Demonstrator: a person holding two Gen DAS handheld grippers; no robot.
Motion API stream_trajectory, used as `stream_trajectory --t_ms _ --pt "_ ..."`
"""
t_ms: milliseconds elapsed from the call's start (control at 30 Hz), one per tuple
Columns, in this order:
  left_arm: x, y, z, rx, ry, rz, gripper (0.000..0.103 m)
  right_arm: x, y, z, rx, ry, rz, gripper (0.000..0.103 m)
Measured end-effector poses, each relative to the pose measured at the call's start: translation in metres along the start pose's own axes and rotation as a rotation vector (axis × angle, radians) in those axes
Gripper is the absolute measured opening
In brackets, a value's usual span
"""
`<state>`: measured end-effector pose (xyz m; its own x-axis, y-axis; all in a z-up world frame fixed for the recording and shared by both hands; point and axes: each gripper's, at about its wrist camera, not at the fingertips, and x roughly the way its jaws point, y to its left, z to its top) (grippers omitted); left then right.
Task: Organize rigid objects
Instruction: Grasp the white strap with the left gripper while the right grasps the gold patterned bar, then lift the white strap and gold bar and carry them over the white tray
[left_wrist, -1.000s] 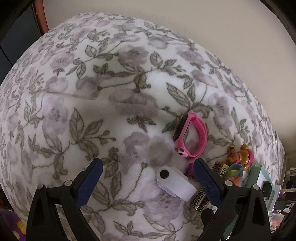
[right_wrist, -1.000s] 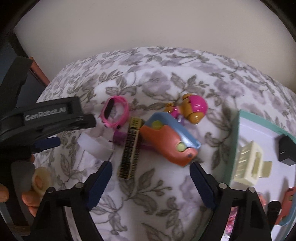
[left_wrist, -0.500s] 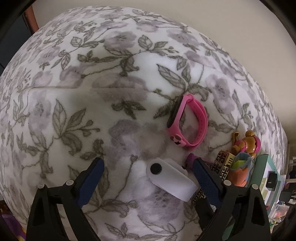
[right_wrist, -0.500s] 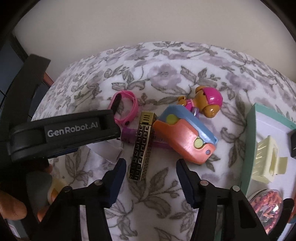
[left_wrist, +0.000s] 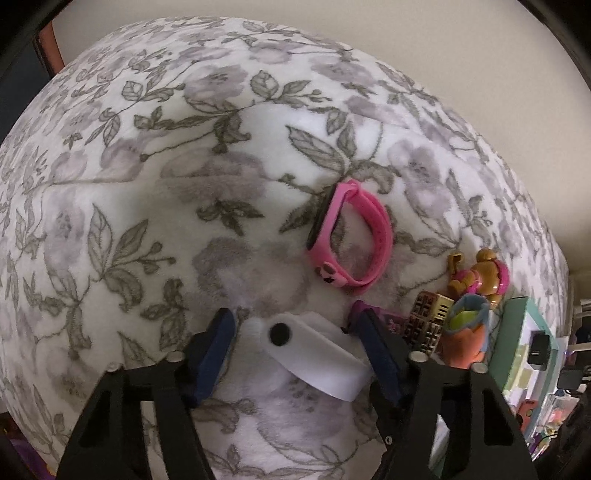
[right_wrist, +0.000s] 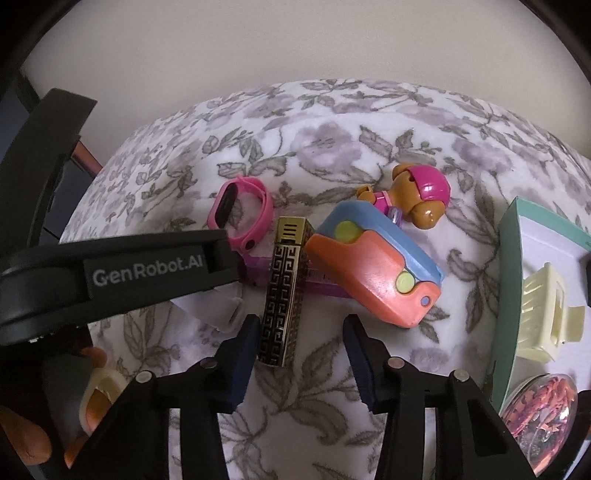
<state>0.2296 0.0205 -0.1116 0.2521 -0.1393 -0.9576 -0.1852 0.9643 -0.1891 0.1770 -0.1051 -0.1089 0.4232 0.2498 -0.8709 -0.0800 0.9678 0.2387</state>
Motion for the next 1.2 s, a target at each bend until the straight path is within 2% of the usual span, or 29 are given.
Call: stream_trajectory --t_ms 33,67,167,233,267,300,567,800,1000,1200 --pt "-0.002 0.001 0.001 -0.001 0.003 -0.018 0.053 0.0 -0.002 0.0 0.012 -0.001 0.003 0.038" --pt "-0.002 0.0 0.0 -0.003 0.006 -0.032 0.051 -0.001 -0.004 0.0 0.02 -0.003 0.005 0.034" --pt "-0.003 -0.004 0.0 0.006 0.002 -0.023 0.05 -0.002 -0.011 0.0 0.047 -0.003 0.02 0.027" --pt "-0.003 -0.005 0.001 -0.005 0.006 -0.028 0.047 -0.003 -0.012 0.0 0.056 -0.003 0.029 0.027" --pt "-0.004 -0.004 0.0 -0.01 0.005 -0.029 0.044 -0.004 -0.012 0.0 0.055 -0.004 0.03 0.027" --pt "-0.005 -0.003 0.001 -0.014 0.003 -0.028 0.035 -0.004 -0.012 0.0 0.053 -0.003 0.028 0.027" --pt "-0.01 0.008 0.004 -0.019 -0.003 -0.05 0.031 -0.01 -0.013 -0.002 0.053 -0.008 0.036 0.026" --pt "-0.023 0.008 0.005 -0.013 -0.039 -0.051 0.027 -0.014 -0.013 0.0 0.052 -0.021 0.059 0.021" --pt "-0.034 0.008 0.004 -0.011 -0.065 -0.057 0.027 -0.022 -0.013 0.002 0.047 -0.038 0.065 0.017" --pt "-0.044 0.006 0.003 -0.014 -0.089 -0.061 0.027 -0.026 -0.017 0.004 0.062 -0.041 0.075 0.016"
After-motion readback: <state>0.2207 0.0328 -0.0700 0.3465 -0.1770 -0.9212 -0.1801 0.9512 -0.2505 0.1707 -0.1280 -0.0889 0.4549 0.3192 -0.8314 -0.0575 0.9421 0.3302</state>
